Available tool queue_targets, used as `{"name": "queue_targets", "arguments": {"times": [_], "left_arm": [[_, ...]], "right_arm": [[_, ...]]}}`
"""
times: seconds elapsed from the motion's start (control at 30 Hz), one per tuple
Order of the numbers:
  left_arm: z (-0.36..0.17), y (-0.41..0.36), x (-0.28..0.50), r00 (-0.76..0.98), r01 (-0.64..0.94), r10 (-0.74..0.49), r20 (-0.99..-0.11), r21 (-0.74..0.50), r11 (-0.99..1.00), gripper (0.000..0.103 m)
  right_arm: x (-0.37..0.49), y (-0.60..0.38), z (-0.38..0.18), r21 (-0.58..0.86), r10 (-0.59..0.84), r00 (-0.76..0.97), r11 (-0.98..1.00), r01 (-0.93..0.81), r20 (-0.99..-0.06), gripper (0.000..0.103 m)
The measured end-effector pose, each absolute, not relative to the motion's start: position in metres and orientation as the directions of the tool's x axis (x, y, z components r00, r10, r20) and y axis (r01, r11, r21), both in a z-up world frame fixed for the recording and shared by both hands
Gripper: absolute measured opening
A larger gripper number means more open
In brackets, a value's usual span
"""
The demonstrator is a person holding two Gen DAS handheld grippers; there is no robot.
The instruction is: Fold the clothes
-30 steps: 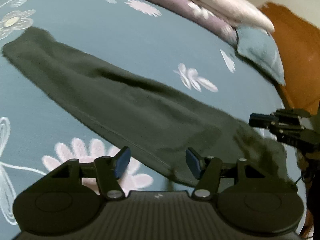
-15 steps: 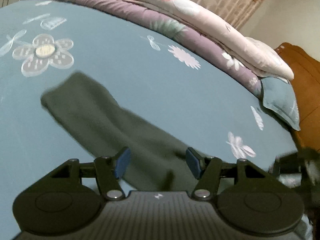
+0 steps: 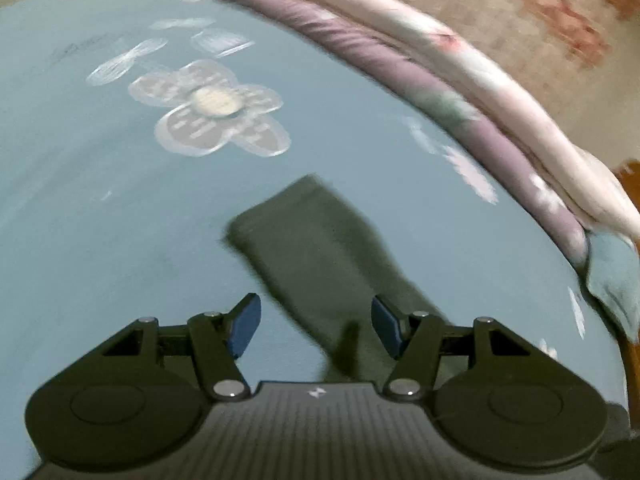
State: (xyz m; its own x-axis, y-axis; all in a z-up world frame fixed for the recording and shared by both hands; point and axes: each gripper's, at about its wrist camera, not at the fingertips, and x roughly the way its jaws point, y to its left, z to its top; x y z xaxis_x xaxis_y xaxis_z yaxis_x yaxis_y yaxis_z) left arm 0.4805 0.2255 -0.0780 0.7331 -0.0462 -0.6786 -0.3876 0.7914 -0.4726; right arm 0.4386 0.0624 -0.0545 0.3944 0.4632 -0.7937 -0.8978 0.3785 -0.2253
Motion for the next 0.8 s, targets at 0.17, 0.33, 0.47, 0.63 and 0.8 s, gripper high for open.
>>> {"name": "queue_targets", "arguments": {"times": [0.17, 0.33, 0.47, 0.63, 0.8], "left_arm": [[-0.088, 0.239, 0.496, 0.759, -0.39, -0.046, -0.65, -0.51, 0.766, 0.061], [-0.092, 0.246, 0.505, 0.763, -0.423, 0.008, -0.647, -0.49, 0.762, 0.032], [-0.091, 0.254, 0.496, 0.75, -0.475, 0.05, -0.659, -0.485, 0.734, 0.002], [-0.085, 0.258, 0.48, 0.738, -0.507, 0.102, -0.667, -0.449, 0.735, 0.003], [-0.092, 0.266, 0.475, 0.734, -0.518, 0.09, -0.673, -0.471, 0.714, 0.009]], "right_arm": [[0.424, 0.06, -0.047, -0.286, 0.496, 0.428, 0.337, -0.897, -0.756, 0.037], [0.428, 0.067, -0.059, -0.277, 0.469, 0.412, 0.331, -0.902, -0.781, 0.012], [0.437, 0.069, -0.055, -0.227, 0.47, 0.399, 0.382, -0.896, -0.787, 0.003], [0.442, 0.062, -0.044, -0.052, 0.537, 0.267, 0.382, -0.923, -0.8, 0.004], [0.453, 0.046, -0.027, 0.079, 0.596, 0.173, 0.372, -0.925, -0.784, 0.014]]}}
